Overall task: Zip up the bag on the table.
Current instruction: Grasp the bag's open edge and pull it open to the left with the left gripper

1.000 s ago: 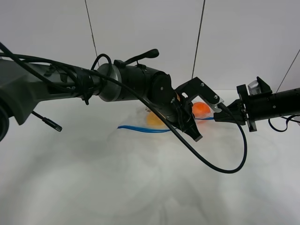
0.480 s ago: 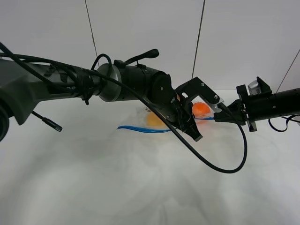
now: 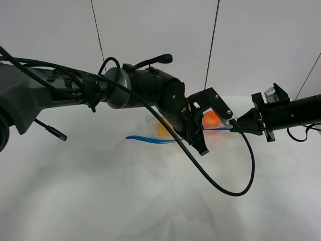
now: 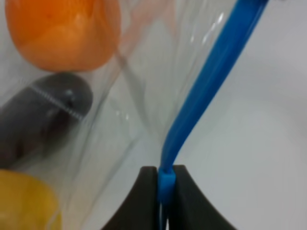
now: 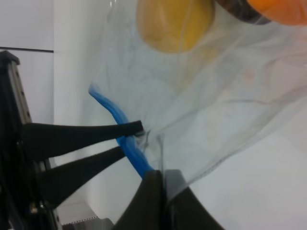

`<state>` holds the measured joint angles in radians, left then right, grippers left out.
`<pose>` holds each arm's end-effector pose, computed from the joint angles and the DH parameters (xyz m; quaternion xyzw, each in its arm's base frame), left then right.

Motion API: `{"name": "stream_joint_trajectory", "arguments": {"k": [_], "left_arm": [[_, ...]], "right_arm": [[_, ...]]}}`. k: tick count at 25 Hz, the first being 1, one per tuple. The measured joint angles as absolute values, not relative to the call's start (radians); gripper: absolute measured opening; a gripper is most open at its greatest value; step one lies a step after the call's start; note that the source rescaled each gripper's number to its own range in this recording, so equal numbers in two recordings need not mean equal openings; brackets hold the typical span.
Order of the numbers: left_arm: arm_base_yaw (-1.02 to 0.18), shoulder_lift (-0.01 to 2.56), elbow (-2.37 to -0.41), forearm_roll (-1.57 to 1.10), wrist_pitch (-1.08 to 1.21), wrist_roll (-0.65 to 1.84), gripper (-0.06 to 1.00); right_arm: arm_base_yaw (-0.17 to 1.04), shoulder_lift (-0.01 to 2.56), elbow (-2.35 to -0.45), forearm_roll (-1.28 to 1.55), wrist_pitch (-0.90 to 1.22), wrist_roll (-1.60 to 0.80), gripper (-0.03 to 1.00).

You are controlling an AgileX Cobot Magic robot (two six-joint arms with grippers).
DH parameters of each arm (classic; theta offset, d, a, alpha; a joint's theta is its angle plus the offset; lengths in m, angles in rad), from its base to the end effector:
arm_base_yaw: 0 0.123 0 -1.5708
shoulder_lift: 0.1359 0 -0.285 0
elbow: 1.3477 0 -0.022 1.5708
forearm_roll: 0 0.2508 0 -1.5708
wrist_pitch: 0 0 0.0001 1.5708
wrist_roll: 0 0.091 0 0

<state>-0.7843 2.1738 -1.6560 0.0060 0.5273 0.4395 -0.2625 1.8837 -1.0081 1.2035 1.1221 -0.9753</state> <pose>0.3409 -0.3398 0.1745 0.5493 0.7793 -0.0496 0.2976 0.3317 -0.0099 0.1687 0.0241 0.8760 0.4565 0.1541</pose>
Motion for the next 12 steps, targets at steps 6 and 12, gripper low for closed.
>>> {"name": "stream_joint_trajectory", "arguments": {"k": [6, 12], "left_arm": [[-0.773, 2.174, -1.656, 0.182, 0.624, 0.357, 0.01], [-0.720, 2.174, -1.656, 0.328, 0.712, 0.281, 0.00]], "right_arm": [[-0.263, 1.884, -1.008, 1.195, 1.106, -0.975, 0.00], [-0.262, 1.884, -1.008, 1.196, 1.103, -0.975, 0.00]]}}
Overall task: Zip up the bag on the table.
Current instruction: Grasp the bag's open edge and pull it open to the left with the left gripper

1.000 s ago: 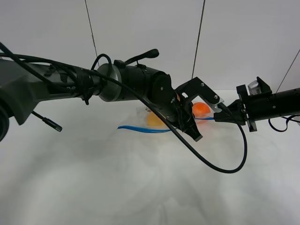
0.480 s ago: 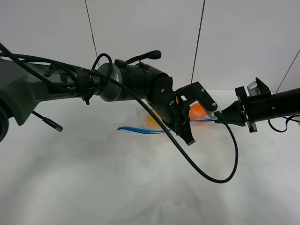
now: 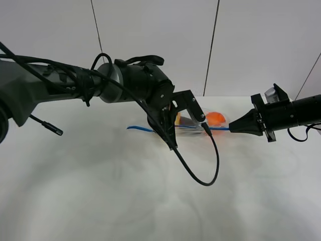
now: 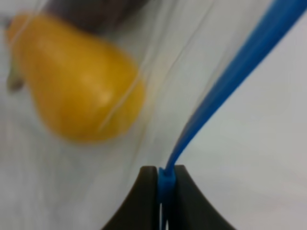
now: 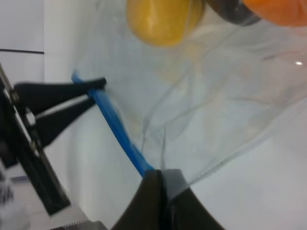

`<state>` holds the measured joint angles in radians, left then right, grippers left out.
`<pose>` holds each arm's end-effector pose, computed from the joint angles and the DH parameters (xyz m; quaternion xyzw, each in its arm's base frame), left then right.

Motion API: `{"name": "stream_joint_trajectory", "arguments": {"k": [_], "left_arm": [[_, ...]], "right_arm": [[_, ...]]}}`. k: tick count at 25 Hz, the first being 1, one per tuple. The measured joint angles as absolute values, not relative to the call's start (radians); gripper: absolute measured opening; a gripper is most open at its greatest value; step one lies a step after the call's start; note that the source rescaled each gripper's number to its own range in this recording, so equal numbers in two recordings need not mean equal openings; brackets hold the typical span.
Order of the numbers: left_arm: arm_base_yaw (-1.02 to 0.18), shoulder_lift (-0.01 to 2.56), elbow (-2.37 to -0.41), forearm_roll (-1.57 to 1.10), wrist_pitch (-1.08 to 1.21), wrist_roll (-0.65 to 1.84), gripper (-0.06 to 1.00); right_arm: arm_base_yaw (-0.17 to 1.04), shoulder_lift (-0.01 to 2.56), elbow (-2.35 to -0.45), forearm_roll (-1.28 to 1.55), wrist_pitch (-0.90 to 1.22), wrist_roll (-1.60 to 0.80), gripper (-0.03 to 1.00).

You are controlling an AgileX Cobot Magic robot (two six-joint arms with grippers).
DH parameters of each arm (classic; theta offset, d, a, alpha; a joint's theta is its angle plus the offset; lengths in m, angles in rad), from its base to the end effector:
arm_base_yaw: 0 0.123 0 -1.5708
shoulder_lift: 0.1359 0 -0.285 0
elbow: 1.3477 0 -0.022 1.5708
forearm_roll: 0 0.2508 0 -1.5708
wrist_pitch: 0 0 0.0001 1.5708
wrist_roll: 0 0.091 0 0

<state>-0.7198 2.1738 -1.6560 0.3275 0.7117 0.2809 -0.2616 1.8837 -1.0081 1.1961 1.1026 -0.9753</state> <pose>0.3646 -0.2942 0.1690 0.5485 0.7989 0.0815 0.2331 0.3324 -0.0107 0.1674 0.0251 0.8801 0.4475 0.1567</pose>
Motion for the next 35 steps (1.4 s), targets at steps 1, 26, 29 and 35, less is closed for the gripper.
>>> {"name": "stream_joint_trajectory", "arguments": {"k": [1, 26, 29, 35], "left_arm": [[-0.708, 2.174, -1.656, 0.330, 0.716, 0.271, 0.00], [-0.457, 2.173, -1.656, 0.258, 0.705, 0.252, 0.00], [-0.445, 2.173, -1.656, 0.243, 0.700, 0.263, 0.00], [-0.436, 2.173, -1.656, 0.227, 0.701, 0.266, 0.00]], "right_arm": [[-0.261, 1.884, -1.008, 1.196, 1.103, -0.975, 0.00], [-0.251, 1.884, -1.008, 1.168, 1.076, -0.941, 0.00], [-0.251, 1.884, -1.008, 1.170, 1.077, -0.940, 0.00], [-0.250, 1.884, -1.008, 1.174, 1.078, -0.934, 0.00]]}}
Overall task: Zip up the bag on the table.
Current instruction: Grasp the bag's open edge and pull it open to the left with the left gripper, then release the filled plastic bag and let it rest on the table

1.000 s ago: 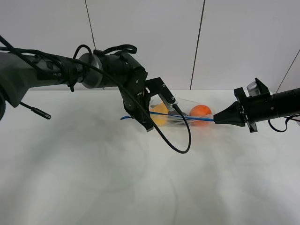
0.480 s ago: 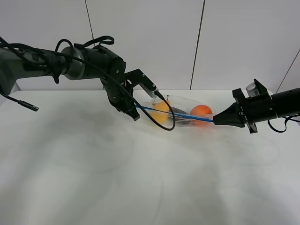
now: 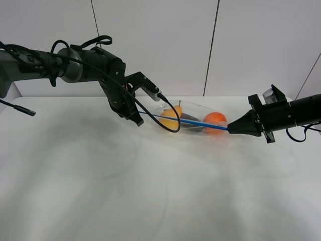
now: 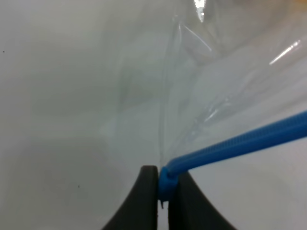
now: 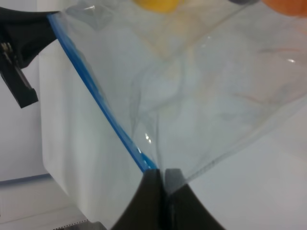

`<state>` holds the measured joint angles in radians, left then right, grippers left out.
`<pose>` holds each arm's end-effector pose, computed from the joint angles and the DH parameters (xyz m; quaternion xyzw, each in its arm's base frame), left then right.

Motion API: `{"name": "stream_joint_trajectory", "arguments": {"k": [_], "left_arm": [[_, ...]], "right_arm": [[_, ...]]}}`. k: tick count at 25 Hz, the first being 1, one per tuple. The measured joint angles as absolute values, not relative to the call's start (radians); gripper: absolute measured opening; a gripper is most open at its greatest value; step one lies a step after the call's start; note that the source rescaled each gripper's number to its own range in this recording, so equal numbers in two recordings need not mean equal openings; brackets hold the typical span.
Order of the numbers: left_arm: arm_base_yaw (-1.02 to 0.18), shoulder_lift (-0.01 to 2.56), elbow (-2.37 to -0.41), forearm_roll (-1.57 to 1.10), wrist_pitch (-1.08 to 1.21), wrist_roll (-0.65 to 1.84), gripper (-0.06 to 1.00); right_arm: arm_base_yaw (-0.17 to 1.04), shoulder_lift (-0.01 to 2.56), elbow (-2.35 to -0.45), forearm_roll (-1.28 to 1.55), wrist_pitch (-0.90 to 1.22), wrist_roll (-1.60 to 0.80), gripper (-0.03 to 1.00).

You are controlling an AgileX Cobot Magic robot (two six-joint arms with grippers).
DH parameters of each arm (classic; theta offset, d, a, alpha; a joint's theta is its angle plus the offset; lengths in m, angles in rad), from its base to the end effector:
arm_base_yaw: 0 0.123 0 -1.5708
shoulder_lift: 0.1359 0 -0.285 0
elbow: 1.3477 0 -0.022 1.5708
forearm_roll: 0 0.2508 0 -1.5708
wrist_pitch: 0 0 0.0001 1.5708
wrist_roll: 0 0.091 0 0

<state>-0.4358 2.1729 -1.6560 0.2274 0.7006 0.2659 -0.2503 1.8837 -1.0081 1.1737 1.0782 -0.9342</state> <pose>0.4301 -0.1857 0.1684 0.3977 0.8869 0.0716 0.2239 0.3326 -0.0087 0.1651 0.0356 0.8869 0.4369 0.1460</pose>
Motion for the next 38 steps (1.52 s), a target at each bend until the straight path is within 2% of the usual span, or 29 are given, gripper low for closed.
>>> {"name": "stream_joint_trajectory", "arguments": {"k": [4, 5, 7, 10, 11, 12, 14, 17, 24, 38], "left_arm": [[-0.433, 2.173, -1.656, 0.207, 0.706, 0.266, 0.00], [-0.433, 2.173, -1.656, 0.203, 0.709, 0.266, 0.04], [-0.424, 2.173, -1.656, 0.232, 0.728, 0.261, 0.18], [-0.387, 2.174, -1.656, 0.276, 0.755, 0.236, 0.55], [-0.384, 2.174, -1.656, 0.279, 0.757, 0.225, 0.63], [-0.384, 2.174, -1.656, 0.279, 0.759, 0.210, 0.70], [-0.386, 2.174, -1.656, 0.278, 0.762, 0.178, 0.76], [-0.387, 2.174, -1.656, 0.278, 0.770, 0.108, 0.80], [-0.371, 2.174, -1.656, 0.275, 0.842, -0.031, 0.81], [-0.277, 2.174, -1.656, 0.214, 0.995, -0.031, 0.81]], "right_arm": [[-0.250, 1.884, -1.008, 1.169, 1.078, -0.933, 0.00], [-0.250, 1.884, -1.008, 1.166, 1.078, -0.932, 0.00], [-0.252, 1.883, -1.008, 1.131, 1.068, -0.931, 0.00], [-0.263, 1.882, -1.008, 1.088, 1.047, -0.930, 0.00], [-0.263, 1.881, -1.008, 1.088, 1.047, -0.930, 0.00], [-0.263, 1.880, -1.008, 1.087, 1.047, -0.930, 0.00], [-0.262, 1.880, -1.008, 1.086, 1.047, -0.930, 0.00], [-0.262, 1.880, -1.008, 1.085, 1.047, -0.930, 0.00], [-0.262, 1.880, -1.008, 1.083, 1.048, -0.930, 0.00], [-0.262, 1.880, -1.008, 1.066, 1.048, -0.930, 0.00]]}}
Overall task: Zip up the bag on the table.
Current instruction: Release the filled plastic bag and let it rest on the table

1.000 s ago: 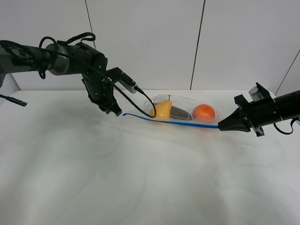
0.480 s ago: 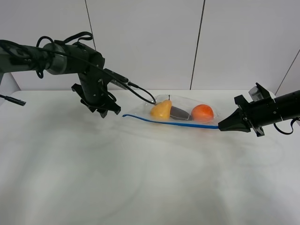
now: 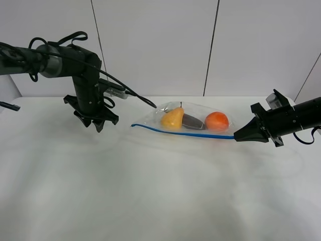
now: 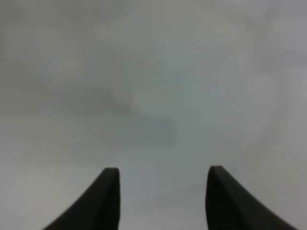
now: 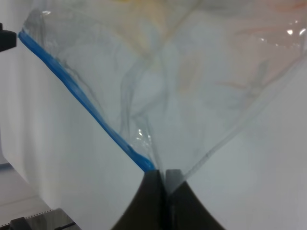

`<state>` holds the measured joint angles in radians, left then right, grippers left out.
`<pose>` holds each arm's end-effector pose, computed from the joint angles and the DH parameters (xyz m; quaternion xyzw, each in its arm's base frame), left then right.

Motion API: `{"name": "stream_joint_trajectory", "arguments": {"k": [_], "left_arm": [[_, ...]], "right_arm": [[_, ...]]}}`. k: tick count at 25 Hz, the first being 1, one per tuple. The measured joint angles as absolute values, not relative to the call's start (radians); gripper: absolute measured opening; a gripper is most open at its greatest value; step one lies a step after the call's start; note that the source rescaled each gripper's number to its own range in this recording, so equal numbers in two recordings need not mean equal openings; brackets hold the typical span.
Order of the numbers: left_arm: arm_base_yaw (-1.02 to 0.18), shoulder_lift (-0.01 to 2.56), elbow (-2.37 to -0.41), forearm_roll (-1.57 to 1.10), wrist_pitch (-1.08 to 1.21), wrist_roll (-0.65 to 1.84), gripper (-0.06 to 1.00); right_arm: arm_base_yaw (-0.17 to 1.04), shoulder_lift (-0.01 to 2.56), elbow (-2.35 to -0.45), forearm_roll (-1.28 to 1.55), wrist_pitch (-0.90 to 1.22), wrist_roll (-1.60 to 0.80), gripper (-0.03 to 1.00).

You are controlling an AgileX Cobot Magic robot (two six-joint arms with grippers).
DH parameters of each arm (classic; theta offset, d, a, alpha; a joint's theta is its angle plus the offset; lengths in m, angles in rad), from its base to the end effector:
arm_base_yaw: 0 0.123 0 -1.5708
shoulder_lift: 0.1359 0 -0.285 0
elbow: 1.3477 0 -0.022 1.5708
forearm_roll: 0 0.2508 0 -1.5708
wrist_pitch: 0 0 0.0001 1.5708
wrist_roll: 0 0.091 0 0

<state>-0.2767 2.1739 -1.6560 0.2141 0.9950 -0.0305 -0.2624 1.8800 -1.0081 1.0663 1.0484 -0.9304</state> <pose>0.4304 -0.1054 0.1605 0.1729 0.9778 0.0815 0.0855 0.3278 -0.0165 0.1596 0.0120 0.9079 0.3971 0.1335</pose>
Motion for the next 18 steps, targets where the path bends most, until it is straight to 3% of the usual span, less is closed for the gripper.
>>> {"name": "stream_joint_trajectory", "arguments": {"k": [12, 18], "left_arm": [[-0.040, 2.174, -1.656, 0.207, 1.076, 0.000, 0.81], [0.063, 2.174, -1.656, -0.039, 1.084, 0.113, 0.81]], "right_arm": [[-0.262, 1.880, -1.008, 1.052, 1.048, -0.930, 0.00], [-0.262, 1.880, -1.008, 1.036, 1.047, -0.927, 0.00]]}}
